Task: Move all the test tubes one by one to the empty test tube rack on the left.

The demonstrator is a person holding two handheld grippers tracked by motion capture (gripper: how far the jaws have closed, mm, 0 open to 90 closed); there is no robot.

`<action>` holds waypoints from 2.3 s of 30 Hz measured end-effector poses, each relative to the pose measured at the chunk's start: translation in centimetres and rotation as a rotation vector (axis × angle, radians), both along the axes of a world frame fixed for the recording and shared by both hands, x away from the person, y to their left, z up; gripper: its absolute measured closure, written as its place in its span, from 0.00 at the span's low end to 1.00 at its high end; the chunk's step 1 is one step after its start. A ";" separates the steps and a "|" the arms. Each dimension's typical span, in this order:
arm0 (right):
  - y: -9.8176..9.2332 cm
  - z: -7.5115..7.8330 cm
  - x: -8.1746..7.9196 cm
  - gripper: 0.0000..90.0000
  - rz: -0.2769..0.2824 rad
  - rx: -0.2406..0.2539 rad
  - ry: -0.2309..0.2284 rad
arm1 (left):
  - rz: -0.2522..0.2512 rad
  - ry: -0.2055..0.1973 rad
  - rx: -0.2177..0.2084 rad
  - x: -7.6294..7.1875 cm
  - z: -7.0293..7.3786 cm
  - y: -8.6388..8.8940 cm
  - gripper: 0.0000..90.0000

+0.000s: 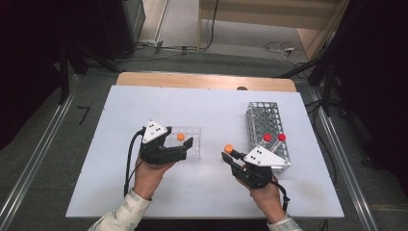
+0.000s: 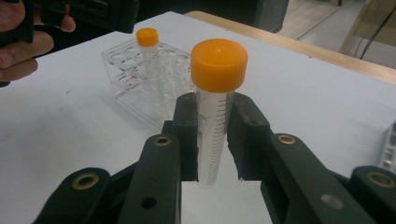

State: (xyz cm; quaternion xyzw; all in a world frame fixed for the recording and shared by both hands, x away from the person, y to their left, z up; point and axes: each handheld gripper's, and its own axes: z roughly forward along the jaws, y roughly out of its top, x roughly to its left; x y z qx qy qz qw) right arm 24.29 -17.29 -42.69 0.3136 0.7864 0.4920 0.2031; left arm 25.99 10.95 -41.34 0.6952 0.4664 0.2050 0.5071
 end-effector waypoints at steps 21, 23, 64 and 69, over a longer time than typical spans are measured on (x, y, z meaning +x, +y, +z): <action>5.3 -1.1 1.7 0.79 0.074 -0.016 0.039 | -0.136 -0.019 0.014 -1.6 0.6 -2.6 0.33; 5.7 -1.2 1.7 0.79 0.078 -0.014 0.042 | -0.146 -0.022 0.026 -1.7 0.6 -2.9 0.37; 3.9 -0.9 0.8 0.41 0.129 -0.010 0.062 | -0.117 -0.042 -0.001 -2.1 2.3 0.1 0.78; 2.1 -1.3 0.4 0.39 0.110 -0.021 0.069 | -0.068 -0.052 -0.010 -2.1 3.0 1.5 0.78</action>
